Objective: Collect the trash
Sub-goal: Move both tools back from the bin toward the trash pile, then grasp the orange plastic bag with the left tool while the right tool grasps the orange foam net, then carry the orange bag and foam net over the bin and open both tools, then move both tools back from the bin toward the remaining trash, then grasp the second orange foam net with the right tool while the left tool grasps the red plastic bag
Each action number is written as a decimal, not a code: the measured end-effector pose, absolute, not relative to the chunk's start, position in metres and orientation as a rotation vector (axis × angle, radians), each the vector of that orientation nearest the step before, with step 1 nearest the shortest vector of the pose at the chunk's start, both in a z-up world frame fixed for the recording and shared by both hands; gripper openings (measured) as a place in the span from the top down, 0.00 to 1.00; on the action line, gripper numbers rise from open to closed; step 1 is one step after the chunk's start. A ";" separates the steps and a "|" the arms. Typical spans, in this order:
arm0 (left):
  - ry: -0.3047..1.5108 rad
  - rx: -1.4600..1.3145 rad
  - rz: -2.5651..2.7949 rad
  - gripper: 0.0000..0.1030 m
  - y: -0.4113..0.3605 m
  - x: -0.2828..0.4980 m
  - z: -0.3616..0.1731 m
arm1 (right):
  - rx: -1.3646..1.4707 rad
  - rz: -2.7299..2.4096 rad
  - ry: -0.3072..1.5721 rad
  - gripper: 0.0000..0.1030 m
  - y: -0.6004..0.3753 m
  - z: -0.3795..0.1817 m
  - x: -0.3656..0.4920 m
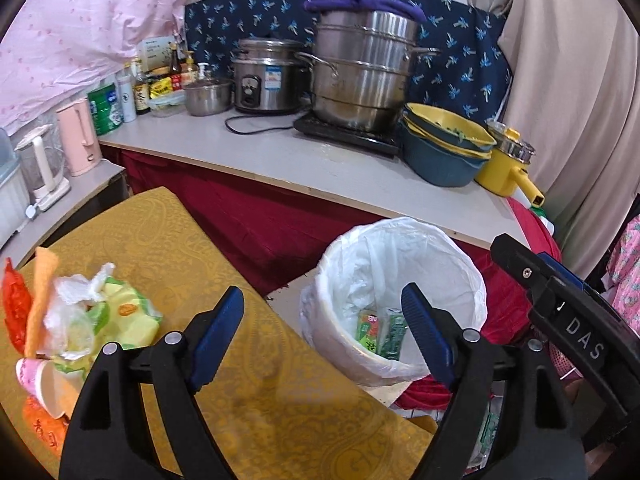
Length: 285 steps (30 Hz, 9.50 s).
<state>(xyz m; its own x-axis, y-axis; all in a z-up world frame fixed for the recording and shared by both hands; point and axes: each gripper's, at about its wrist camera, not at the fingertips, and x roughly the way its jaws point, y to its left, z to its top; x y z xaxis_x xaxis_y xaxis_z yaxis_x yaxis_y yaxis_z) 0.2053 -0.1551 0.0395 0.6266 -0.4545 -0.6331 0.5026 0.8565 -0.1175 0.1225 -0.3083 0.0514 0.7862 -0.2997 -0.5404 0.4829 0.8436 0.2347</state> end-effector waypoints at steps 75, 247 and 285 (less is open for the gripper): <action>1.055 -0.493 0.013 0.13 0.207 0.189 -0.105 | 0.169 0.147 0.972 0.82 0.008 -0.105 0.195; 0.799 -0.207 0.065 0.12 0.233 0.235 0.006 | 0.206 0.178 0.743 0.40 0.028 0.000 0.238; 0.896 -0.251 -0.181 0.23 0.169 0.347 -0.024 | 0.261 0.204 0.849 0.91 0.042 -0.054 0.288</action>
